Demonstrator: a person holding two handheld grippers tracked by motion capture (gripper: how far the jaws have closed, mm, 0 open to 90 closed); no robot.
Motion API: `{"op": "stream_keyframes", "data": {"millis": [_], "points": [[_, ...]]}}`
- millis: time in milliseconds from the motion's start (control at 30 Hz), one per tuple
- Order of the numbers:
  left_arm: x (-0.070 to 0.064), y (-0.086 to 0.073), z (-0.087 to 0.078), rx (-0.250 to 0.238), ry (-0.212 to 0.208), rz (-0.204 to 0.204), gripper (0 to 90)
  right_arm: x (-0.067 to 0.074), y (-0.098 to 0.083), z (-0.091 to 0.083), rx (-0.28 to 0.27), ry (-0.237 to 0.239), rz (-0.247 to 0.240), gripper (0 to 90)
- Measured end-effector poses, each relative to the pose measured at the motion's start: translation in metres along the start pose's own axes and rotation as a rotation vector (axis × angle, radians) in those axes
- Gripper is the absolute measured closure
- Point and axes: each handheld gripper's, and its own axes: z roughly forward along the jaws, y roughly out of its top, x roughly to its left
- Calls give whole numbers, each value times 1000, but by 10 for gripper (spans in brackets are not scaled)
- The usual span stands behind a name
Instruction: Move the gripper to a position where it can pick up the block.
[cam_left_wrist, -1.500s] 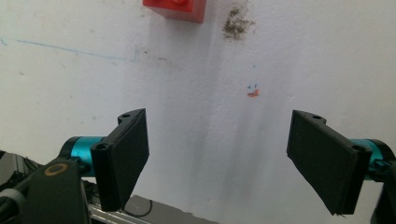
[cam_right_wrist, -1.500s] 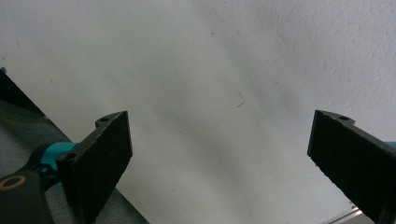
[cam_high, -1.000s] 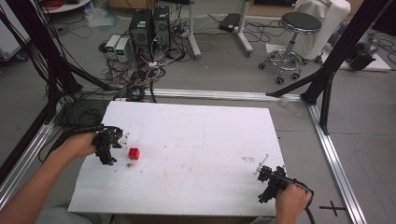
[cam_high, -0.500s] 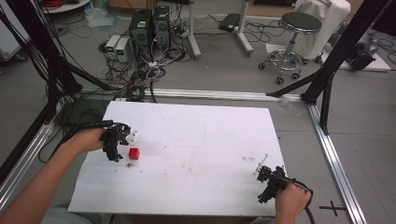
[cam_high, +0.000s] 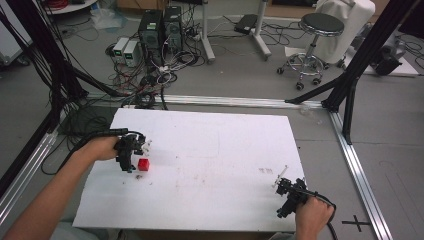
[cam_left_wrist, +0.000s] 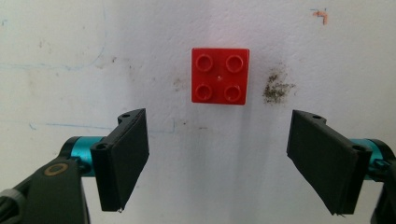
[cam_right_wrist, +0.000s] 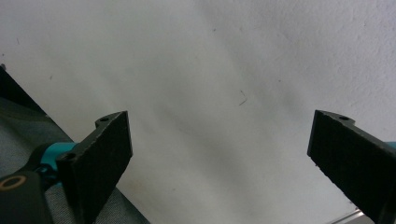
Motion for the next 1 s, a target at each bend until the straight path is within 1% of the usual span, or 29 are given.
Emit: {"op": "stream_keyframes", "data": {"millis": [33, 67, 100, 233, 267, 300, 333, 467, 500, 533, 600, 733, 833, 933, 1000], "points": [[0, 3, 3, 4, -9, 6, 212, 0, 0, 0, -1, -1, -2, 57], [0, 3, 3, 4, -9, 6, 212, 0, 0, 0, -1, -1, -2, 57], [0, 5, 6, 7, -13, 19, 212, 0, 0, -1, 0, 2, 4, 57], [2, 10, 10, 13, -20, 28, 213, 0, -1, 0, -2, -2, -2, 57], [2, 10, 11, 13, -22, 26, 213, 0, 0, 0, -1, 0, 2, 57], [2, 11, 12, 11, -25, 20, 213, 0, 0, 0, -3, 0, -4, 58], [4, 12, 13, 16, -25, 28, 212, 0, 0, 0, -1, -1, 0, 57], [7, 12, 16, 29, -39, 12, 212, 0, -1, 0, -4, 1, -3, 57], [8, 12, 18, 33, -52, 9, 213, 0, -1, 0, -4, 2, -1, 57], [9, 13, 19, 30, -51, 5, 213, 0, -1, 0, -4, 3, 3, 58], [10, 13, 20, 26, -51, 13, 213, 0, -2, 0, -1, 4, 5, 57], [11, 16, 23, 30, -53, 3, 212, 0, -2, 0, -3, 2, 0, 57], [11, 17, 27, 32, -70, 13, 213, 1, -2, 0, -4, 2, 3, 57], [10, 18, 31, 32, -83, 5, 213, 1, -2, 0, -5, 2, 3, 57], [9, 18, 33, 32, -96, 12, 213, 1, -2, 0, -2, 4, 4, 58]]}}
